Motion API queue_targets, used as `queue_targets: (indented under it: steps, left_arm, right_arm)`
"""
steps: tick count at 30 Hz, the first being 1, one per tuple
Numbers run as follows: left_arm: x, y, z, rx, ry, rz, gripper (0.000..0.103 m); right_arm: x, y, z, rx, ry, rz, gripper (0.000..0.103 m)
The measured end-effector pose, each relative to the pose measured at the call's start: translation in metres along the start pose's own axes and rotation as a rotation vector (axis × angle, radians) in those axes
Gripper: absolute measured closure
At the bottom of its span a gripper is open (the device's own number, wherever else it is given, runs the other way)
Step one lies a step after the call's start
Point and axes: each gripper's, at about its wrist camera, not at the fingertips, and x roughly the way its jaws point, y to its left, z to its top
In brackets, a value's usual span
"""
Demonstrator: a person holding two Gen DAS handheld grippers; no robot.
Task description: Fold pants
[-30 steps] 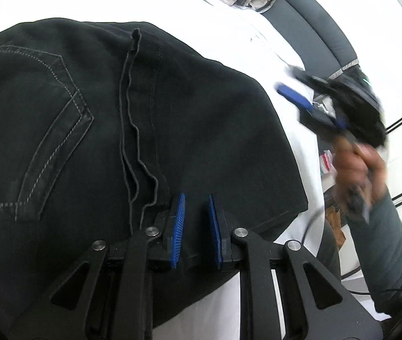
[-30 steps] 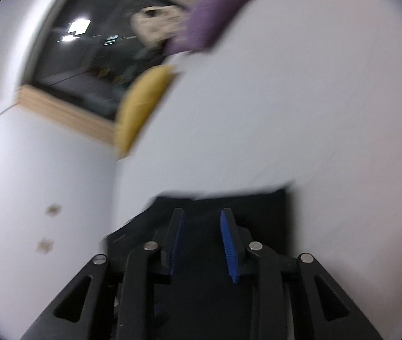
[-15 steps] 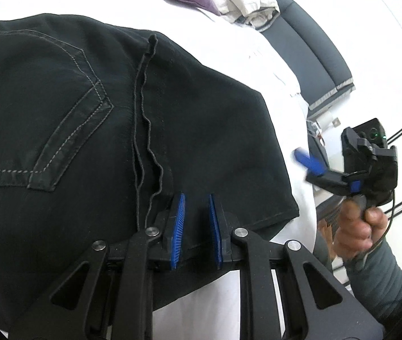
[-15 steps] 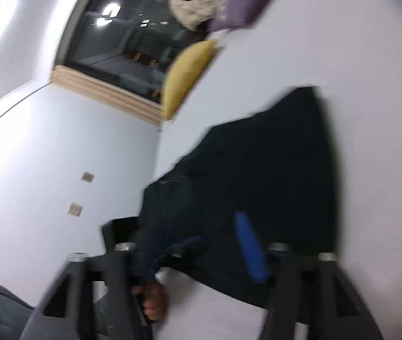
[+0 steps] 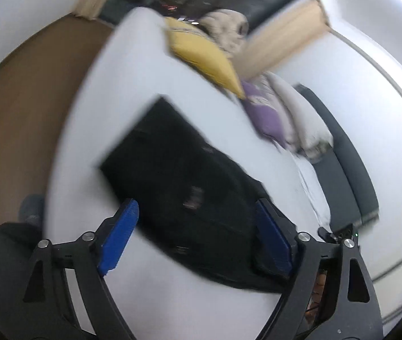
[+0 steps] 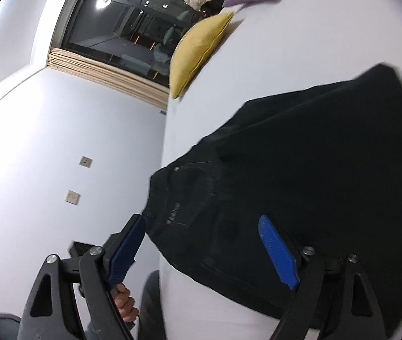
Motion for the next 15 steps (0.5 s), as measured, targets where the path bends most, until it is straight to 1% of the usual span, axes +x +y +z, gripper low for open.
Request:
queue_targets:
  steps: [1,2,3,4,5,8,9,10,12,13,14,15]
  left_arm:
    - [0.000,0.011,0.002,-0.028,0.009,0.008,0.020]
    - [0.001,0.018,0.002,-0.055,0.023,0.008,0.020]
    - [0.004,0.026,0.002,-0.085,0.043,0.005,0.020]
    - [0.007,0.031,0.001,-0.100,0.054,0.009,0.020]
    - [0.009,0.036,0.000,-0.116,0.058,0.017,0.020]
    - [0.014,0.050,-0.003,-0.171,0.074,0.003,0.020]
    - [0.016,0.053,-0.004,-0.177,0.083,0.006,0.020]
    - [0.020,0.057,-0.005,-0.183,0.092,0.005,0.020]
    - [0.028,0.065,-0.007,-0.216,0.101,-0.007,0.020]
    - [0.031,0.068,-0.009,-0.229,0.099,-0.012,0.020]
    - [0.033,0.072,-0.009,-0.242,0.093,-0.018,0.020]
    - [0.035,0.075,-0.009,-0.249,0.089,-0.021,0.020]
  right_arm:
    - [0.013,0.002,0.003,0.010,0.017,0.021,0.018]
    - [0.020,0.001,-0.004,0.026,0.043,0.048,0.020]
    - [0.019,0.001,-0.005,0.034,0.061,0.053,0.022]
    - [0.032,0.003,0.001,0.034,0.082,0.045,0.026]
    - [0.037,0.006,0.002,0.033,0.096,0.047,0.026]
    - [0.063,0.005,0.008,0.057,0.151,0.101,0.026]
    - [0.071,0.000,0.009,0.069,0.170,0.102,0.026]
    - [0.080,-0.010,0.010,0.085,0.194,0.064,0.028]
    - [0.085,-0.027,0.011,0.124,0.214,0.011,0.047]
    - [0.084,-0.032,0.012,0.141,0.209,0.015,0.057]
    - [0.081,-0.037,0.013,0.165,0.205,0.036,0.060]
    - [0.079,-0.038,0.013,0.173,0.207,0.049,0.060]
